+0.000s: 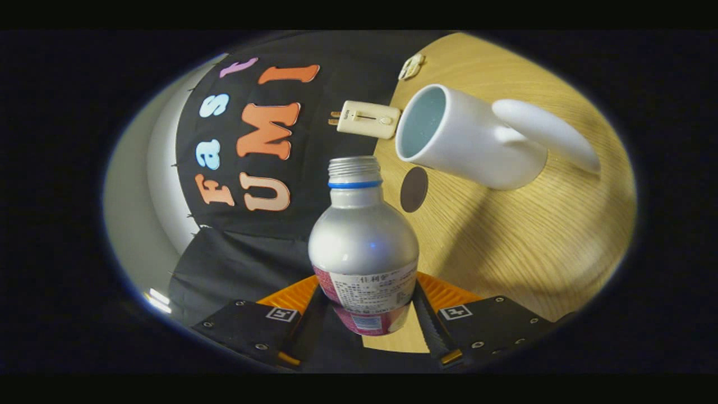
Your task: Take the bottle from table, then pour the juice into the cup, finally place the bottle on the coaster
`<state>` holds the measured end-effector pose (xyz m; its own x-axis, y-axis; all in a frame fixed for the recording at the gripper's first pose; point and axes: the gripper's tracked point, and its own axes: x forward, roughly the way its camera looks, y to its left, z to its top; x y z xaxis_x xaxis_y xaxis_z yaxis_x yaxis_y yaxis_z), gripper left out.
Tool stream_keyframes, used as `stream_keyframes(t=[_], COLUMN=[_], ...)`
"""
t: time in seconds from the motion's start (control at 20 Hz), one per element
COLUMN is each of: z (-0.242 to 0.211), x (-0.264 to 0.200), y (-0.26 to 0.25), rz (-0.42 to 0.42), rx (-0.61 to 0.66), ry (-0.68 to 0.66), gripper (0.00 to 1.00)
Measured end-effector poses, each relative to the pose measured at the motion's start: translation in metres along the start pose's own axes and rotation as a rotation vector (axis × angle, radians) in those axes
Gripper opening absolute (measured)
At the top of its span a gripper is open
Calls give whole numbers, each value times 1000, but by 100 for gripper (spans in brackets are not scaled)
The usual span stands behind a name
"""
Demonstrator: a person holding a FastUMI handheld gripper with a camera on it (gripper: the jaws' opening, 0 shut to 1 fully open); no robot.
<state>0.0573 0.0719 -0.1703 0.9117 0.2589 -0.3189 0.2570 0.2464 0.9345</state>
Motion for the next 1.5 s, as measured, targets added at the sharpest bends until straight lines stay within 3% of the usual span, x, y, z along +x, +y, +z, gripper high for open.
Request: stream_keyframes(t=[1.15,1.5], z=[21,27], x=[-14,-16], y=[40,39], rz=[145,150], rx=[280,351], ry=[73,76], gripper=[77,77])
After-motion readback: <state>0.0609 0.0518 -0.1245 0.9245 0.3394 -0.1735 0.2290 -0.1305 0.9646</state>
